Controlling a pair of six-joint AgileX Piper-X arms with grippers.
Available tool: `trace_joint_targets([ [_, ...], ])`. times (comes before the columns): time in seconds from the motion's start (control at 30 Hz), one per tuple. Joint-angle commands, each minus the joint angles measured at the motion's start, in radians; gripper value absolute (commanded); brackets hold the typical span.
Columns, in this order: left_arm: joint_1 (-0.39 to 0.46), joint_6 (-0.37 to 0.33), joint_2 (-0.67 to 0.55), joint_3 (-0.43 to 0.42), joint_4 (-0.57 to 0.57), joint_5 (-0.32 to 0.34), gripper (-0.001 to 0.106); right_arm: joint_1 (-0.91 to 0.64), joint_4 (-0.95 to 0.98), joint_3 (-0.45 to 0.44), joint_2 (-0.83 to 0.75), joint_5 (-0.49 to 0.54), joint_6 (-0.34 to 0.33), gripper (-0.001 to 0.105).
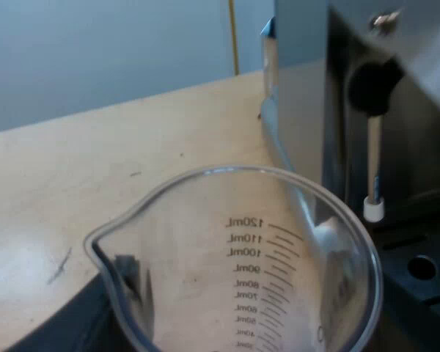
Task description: Pour the beans into the coffee machine
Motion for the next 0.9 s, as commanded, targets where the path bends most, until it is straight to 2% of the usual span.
trace_joint_targets([
  [0.03, -0.003, 0.005, -0.033, -0.038, 0.042, 0.014, 0.04, 0.003, -0.011, -0.012, -0.03, 0.016, -0.015, 0.068],
  [0.3, -0.005, 0.005, -0.053, -0.127, 0.053, 0.06, 0.04, 0.003, -0.019, -0.012, -0.107, 0.122, -0.02, 0.068],
  [0.53, -0.113, 0.005, -0.053, -0.179, 0.114, 0.064, 0.04, 0.003, -0.033, -0.012, -0.183, 0.193, -0.069, 0.063],
  [0.77, -0.2, 0.005, -0.053, -0.229, 0.144, -0.01, 0.04, 0.003, -0.033, -0.012, -0.234, 0.211, -0.086, 0.062],
  [0.9, -0.207, 0.005, -0.053, -0.277, 0.144, -0.015, 0.04, 0.003, -0.033, -0.012, -0.234, 0.236, -0.085, 0.062],
])
